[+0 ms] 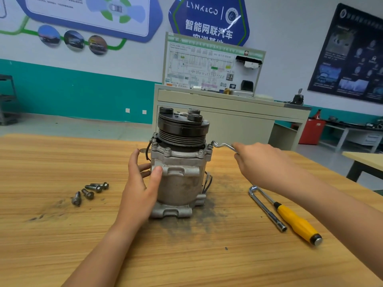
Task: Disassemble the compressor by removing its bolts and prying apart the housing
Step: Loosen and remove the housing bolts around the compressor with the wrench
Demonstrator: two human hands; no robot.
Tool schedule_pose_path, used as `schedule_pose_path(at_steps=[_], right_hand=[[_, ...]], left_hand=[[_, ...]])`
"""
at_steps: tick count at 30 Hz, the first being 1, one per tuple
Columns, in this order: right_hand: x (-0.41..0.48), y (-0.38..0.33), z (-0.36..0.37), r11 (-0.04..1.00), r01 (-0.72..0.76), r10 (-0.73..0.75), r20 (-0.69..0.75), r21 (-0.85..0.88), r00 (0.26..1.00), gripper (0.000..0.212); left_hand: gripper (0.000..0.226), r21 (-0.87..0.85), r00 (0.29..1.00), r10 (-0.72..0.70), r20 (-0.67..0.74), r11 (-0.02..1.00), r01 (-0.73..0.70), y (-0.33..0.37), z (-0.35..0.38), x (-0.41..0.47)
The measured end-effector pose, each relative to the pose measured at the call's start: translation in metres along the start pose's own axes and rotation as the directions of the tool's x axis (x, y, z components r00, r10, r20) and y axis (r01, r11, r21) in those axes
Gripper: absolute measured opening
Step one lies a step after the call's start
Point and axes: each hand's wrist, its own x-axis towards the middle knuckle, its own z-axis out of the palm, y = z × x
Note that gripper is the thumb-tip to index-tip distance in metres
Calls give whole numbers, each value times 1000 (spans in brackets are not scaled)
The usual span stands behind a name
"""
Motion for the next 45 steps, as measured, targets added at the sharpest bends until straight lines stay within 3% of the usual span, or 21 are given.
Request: schedule_pose_path(at_steps=[7, 11, 15, 19, 27, 29, 30, 31, 33, 36, 37, 38, 39, 42, 43, 45], right_hand=[[5, -21, -28, 941, 129, -103, 97, -312, 990, 11], [16, -14, -37, 922, 204, -152, 178, -328, 972, 26], [25, 3, -29, 865, 271, -193, 219, -422, 956, 18], [54, 6, -16, 834, 250, -196, 160, -492, 968, 17], [90, 1, 17, 933, 215, -259, -123, -287, 958, 22], [80, 13, 18, 985, 148, -170, -331, -90, 928, 21], [72, 17, 19, 984, 127, -55, -456, 128, 888, 23], [63, 20, 18, 915, 141, 88, -529, 378, 844, 23], [44, 16, 16, 619, 237, 354, -536, 748, 767, 17], [29, 2, 18, 258, 260, 568, -364, 930, 738, 22], [27, -3, 18, 177, 236, 573, -295, 955, 765, 23], [26, -7, 18, 162, 204, 545, -260, 966, 798, 24], [25, -10, 19, 235, 167, 483, -265, 957, 835, 25], [20, -10, 23, 681, 113, 172, -308, 724, 936, 27], [19, -8, 24, 760, 102, 118, -290, 642, 950, 28], [13, 1, 22, 821, 69, 109, -274, 567, 956, 29]], left_hand=[[85, 0, 1000, 15, 2, 1000, -15, 1, 0, -2], [85, 24, 999, 32, 0, 999, -32, 2, -1, -2], [75, 156, 989, 118, -85, 982, -103, 2, 0, -2], [78, 226, 974, 184, -134, 962, -151, 2, 0, -1], [82, 251, 968, 219, -125, 951, -182, -3, 2, -2], [79, 289, 958, 262, -117, 932, -220, -4, 0, -2], [76, 308, 950, 290, -112, 920, -244, -4, 0, -1], [75, 326, 943, 314, -108, 907, -265, -4, 0, -1], [73, 366, 932, 351, -95, 883, -295, -2, 1, -1], [73, 386, 926, 369, -82, 868, -312, -1, 2, -3], [73, 385, 926, 368, -79, 869, -312, -1, 2, -4], [73, 381, 928, 365, -79, 871, -310, 0, 2, -5], [74, 375, 929, 360, -81, 875, -306, 0, 1, -6], [74, 354, 931, 352, -102, 887, -296, -2, -1, -6], [74, 349, 930, 349, -114, 891, -292, -3, 0, -5], [75, 353, 932, 342, -123, 893, -280, -4, 1, -4]])
